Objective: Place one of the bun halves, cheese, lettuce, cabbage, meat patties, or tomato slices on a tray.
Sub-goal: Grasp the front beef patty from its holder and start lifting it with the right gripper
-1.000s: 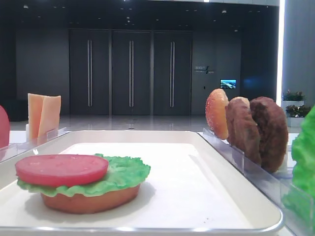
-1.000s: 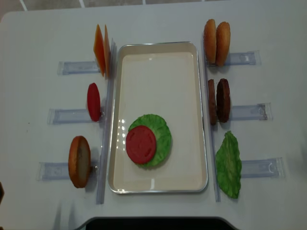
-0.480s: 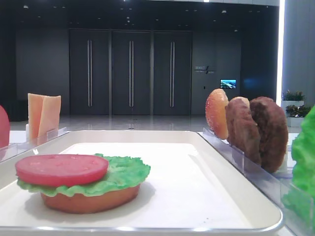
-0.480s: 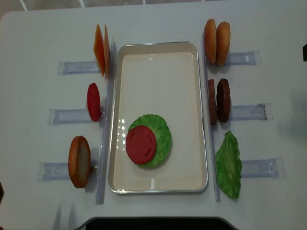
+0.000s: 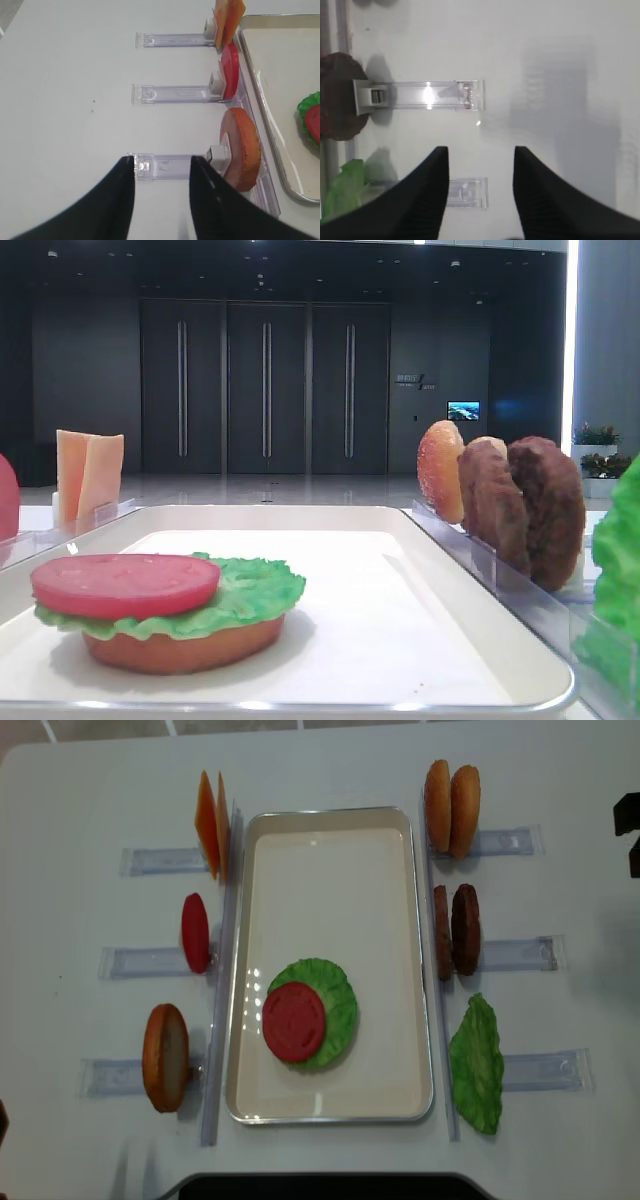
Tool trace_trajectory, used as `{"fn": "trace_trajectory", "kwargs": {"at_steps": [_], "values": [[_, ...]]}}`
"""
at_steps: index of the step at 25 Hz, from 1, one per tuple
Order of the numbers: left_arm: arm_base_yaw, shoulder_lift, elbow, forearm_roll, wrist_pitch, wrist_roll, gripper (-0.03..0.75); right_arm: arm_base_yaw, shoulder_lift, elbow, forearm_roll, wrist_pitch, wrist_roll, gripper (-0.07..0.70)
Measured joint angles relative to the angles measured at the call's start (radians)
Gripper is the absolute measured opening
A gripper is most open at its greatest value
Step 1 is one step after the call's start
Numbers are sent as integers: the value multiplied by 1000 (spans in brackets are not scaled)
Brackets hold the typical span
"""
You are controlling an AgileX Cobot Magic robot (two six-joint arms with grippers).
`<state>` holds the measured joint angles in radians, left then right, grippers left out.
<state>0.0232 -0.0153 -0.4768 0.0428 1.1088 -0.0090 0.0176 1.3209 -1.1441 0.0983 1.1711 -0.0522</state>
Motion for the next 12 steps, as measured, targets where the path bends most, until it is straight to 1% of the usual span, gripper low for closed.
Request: {"fn": "trace_trajectory", "kwargs": {"at_steps": [1, 4, 7, 12], "values": [[0, 0, 0, 0, 0, 0, 282, 22, 0, 0, 0, -2, 13, 298], [0, 0, 0, 0, 0, 0, 282, 124, 0, 0, -16, -25, 77, 300], [0, 0, 0, 0, 0, 0, 282, 252, 0, 0, -28, -65, 152, 300], [0, 0, 0, 0, 0, 0, 282, 426, 0, 0, -32, -131, 273, 300]]}}
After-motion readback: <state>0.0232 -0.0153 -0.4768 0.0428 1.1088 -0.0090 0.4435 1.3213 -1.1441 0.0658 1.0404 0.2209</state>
